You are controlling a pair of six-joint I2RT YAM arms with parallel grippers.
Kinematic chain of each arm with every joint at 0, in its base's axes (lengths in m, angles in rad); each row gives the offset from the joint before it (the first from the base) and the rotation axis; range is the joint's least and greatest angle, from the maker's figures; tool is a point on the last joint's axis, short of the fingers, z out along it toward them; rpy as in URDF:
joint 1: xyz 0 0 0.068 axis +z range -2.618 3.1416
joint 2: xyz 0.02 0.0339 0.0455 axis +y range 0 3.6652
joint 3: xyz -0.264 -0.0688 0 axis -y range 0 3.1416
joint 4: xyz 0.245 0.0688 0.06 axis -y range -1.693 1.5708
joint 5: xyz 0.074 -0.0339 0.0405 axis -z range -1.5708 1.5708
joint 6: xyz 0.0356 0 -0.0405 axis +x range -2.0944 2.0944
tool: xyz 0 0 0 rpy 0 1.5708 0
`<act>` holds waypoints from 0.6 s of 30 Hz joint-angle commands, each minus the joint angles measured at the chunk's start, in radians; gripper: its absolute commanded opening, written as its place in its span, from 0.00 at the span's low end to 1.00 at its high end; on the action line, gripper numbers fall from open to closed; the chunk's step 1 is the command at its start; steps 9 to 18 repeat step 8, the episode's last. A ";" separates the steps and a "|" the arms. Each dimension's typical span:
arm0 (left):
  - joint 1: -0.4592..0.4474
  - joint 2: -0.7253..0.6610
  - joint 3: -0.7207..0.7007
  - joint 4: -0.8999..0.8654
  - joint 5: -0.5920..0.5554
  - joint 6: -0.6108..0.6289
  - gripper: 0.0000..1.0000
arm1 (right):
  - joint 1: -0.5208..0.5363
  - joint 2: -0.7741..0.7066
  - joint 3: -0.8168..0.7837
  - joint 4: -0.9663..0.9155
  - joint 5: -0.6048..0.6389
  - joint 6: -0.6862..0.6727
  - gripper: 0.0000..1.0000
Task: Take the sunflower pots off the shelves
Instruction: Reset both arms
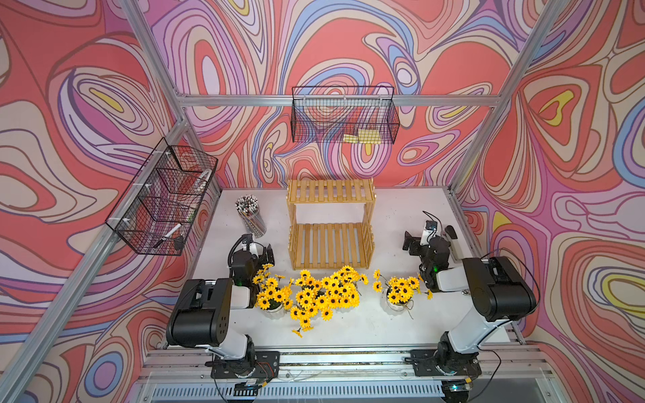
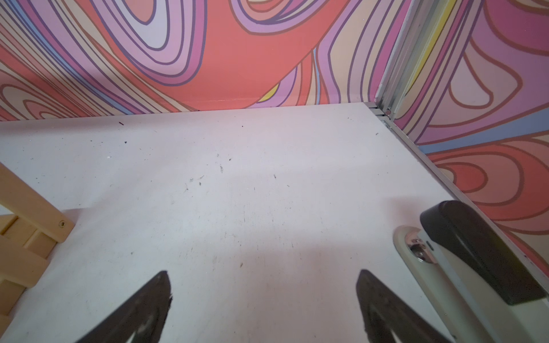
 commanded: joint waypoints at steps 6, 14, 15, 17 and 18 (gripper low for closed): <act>0.005 0.002 0.033 -0.005 -0.035 -0.006 1.00 | -0.006 0.000 0.014 -0.016 -0.003 0.007 0.98; 0.005 -0.003 0.035 -0.016 -0.033 -0.005 1.00 | -0.006 0.000 0.013 -0.012 -0.001 0.008 0.98; 0.005 -0.003 0.035 -0.016 -0.033 -0.005 1.00 | -0.006 0.000 0.013 -0.012 -0.001 0.008 0.98; 0.005 -0.003 0.035 -0.016 -0.033 -0.005 1.00 | -0.006 0.000 0.013 -0.012 -0.001 0.008 0.98; 0.005 -0.003 0.035 -0.016 -0.033 -0.005 1.00 | -0.006 0.000 0.013 -0.012 -0.001 0.008 0.98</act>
